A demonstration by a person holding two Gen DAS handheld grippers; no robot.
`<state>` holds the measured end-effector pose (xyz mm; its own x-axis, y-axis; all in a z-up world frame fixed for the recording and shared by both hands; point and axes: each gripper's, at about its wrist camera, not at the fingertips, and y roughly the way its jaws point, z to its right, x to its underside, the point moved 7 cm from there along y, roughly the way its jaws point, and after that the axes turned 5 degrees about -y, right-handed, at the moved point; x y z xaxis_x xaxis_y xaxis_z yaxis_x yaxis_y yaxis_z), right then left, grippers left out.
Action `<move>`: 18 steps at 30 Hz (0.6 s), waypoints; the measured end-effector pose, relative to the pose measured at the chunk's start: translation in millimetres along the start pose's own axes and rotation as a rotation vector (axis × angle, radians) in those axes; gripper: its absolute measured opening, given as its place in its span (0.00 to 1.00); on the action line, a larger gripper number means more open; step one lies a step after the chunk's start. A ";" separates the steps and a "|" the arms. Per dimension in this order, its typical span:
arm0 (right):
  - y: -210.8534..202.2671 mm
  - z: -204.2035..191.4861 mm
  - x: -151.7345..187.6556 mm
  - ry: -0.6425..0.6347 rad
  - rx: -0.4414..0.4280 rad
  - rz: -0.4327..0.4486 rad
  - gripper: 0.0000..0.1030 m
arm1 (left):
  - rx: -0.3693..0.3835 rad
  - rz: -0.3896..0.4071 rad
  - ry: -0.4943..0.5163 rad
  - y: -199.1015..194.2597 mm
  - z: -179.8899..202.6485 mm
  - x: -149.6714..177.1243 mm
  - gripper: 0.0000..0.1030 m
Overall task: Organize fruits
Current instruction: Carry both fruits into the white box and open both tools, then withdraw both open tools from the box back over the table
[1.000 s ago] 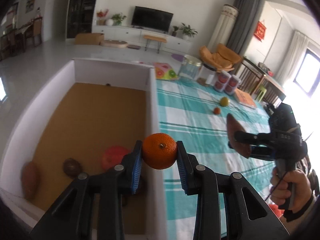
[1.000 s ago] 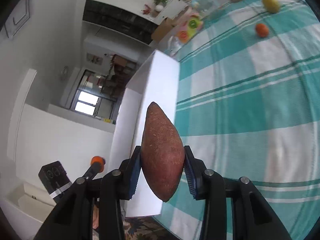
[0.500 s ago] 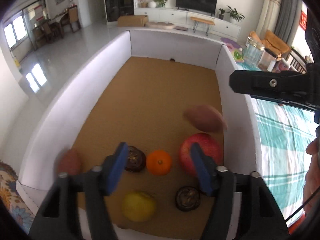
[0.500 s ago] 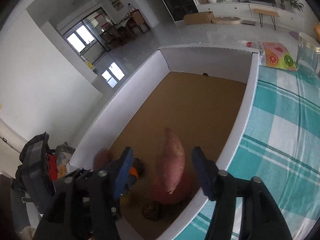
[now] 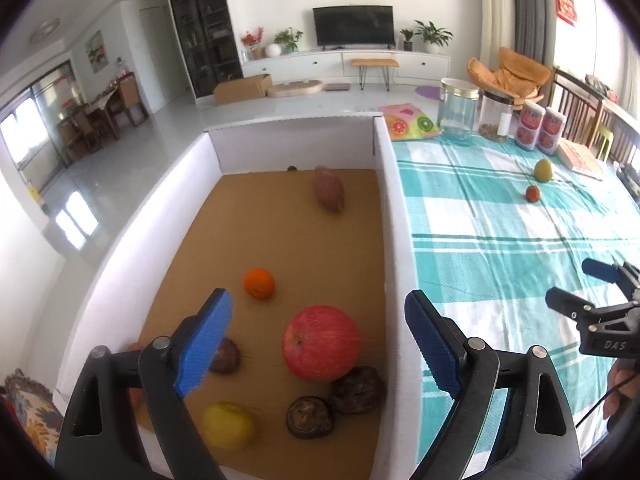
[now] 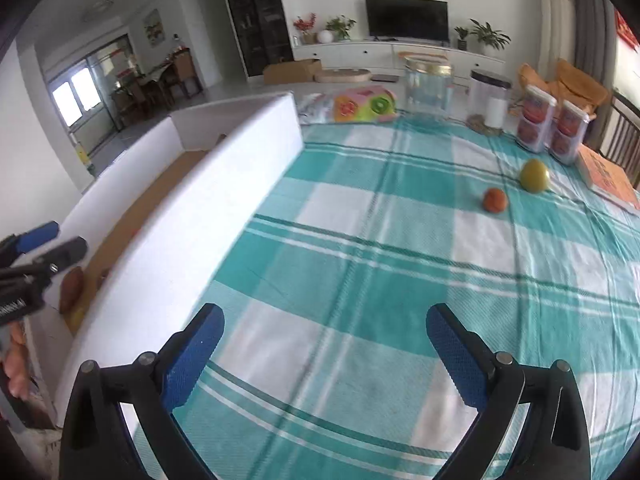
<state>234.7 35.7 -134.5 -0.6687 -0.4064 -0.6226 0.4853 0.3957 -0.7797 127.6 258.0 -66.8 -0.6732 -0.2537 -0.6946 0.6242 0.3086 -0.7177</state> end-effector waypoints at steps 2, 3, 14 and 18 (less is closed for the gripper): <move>3.1 30.4 20.2 0.045 0.043 -0.012 0.98 | 0.003 0.010 0.021 -4.7 11.1 -2.5 0.87; 3.0 43.4 28.8 0.066 0.061 -0.014 0.98 | 0.003 0.014 0.031 -7.6 17.4 -3.3 0.87; -25.4 162.8 94.0 0.232 0.297 0.060 0.98 | 0.393 -0.146 0.029 -14.0 158.9 21.6 0.91; -36.1 171.8 99.4 0.297 0.266 0.104 0.98 | 0.475 -0.153 0.016 40.0 229.8 4.1 0.91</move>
<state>247.5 -160.5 -179.8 -0.7233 -0.1046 -0.6826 0.6613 0.1796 -0.7283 240.9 58.6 -109.8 -0.7746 -0.2485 -0.5817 0.6272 -0.1834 -0.7569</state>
